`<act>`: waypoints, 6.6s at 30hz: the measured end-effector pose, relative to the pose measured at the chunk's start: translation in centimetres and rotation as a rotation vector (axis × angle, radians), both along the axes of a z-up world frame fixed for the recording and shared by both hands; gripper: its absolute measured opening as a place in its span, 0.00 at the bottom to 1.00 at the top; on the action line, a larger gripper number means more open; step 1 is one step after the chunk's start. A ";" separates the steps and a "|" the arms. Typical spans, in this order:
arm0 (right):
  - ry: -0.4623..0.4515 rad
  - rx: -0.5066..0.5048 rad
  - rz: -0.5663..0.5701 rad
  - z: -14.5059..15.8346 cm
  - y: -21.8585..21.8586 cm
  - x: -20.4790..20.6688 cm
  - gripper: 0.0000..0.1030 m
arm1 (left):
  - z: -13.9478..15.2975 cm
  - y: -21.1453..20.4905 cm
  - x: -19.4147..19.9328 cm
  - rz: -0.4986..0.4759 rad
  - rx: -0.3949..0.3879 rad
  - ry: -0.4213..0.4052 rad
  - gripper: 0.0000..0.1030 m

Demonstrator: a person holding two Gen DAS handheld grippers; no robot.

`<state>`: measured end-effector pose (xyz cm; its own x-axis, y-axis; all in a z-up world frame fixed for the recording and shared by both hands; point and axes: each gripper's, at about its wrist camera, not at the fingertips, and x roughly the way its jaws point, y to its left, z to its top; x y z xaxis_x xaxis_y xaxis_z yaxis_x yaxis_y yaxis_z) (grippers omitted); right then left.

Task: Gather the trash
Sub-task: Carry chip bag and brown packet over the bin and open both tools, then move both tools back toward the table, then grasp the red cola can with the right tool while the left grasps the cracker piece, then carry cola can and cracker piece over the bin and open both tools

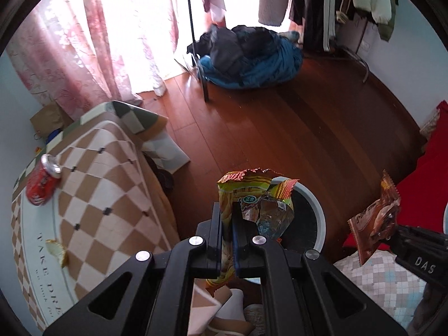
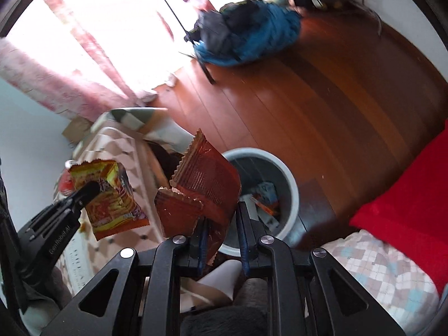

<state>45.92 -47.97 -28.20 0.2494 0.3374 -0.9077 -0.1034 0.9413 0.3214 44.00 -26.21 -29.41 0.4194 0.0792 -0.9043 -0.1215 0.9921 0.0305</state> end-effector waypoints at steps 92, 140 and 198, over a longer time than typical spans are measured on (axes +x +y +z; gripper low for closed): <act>-0.330 -0.748 1.402 -2.2 59.8 -7.0 1.00 | -6.6 40.9 -22.3 0.964 0.047 0.216 0.99; 0.059 -0.138 0.531 -4.1 38.8 -3.2 0.60 | 0.4 30.8 -14.9 0.461 0.073 0.025 0.03; 0.243 -0.072 -0.133 -15.1 -1.8 5.4 0.59 | -10.6 -1.8 4.9 -0.050 -0.062 0.211 0.06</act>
